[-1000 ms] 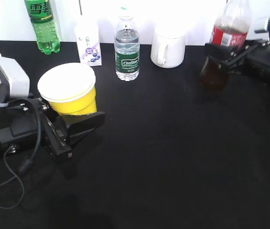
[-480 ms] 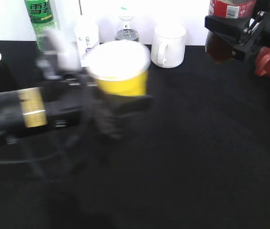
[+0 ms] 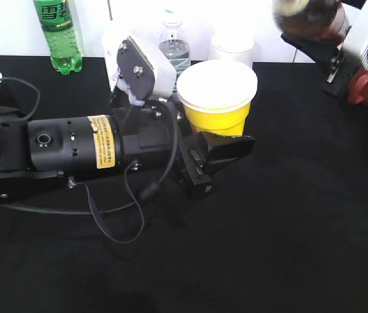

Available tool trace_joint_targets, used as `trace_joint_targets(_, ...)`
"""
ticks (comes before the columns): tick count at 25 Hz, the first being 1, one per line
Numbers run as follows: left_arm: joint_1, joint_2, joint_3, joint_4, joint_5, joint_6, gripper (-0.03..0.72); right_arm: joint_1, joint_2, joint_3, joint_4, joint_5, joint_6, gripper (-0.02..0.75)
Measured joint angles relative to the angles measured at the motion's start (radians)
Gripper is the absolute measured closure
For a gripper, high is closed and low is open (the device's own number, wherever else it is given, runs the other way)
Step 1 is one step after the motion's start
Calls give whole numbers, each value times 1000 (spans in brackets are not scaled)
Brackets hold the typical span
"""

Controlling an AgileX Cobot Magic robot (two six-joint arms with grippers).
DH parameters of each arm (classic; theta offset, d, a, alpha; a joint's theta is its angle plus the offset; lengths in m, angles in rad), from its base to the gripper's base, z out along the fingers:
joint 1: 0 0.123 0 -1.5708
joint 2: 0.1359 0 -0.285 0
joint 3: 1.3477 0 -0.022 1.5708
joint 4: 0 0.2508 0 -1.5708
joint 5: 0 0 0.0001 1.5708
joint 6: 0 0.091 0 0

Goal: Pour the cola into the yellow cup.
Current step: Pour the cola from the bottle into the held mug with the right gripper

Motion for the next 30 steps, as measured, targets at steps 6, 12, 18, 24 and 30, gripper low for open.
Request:
trace_joint_targets(6,0,0,0,0,47,0,249,0,0,0,2,-1,-114,227)
trace_joint_targets(12,-23,74,-66,-1,59,-3,249,0,0,0,3,-1,-121,227)
trace_joint_targets(18,-37,89,-91,-1,111,-3,249,0,0,0,6,-1,-261,227)
trace_joint_targets(24,-47,91,-91,4,117,-3,249,0,0,0,13,14,-404,227)
trace_joint_targets(30,-47,91,-91,5,117,-3,249,0,0,0,13,42,-477,227)
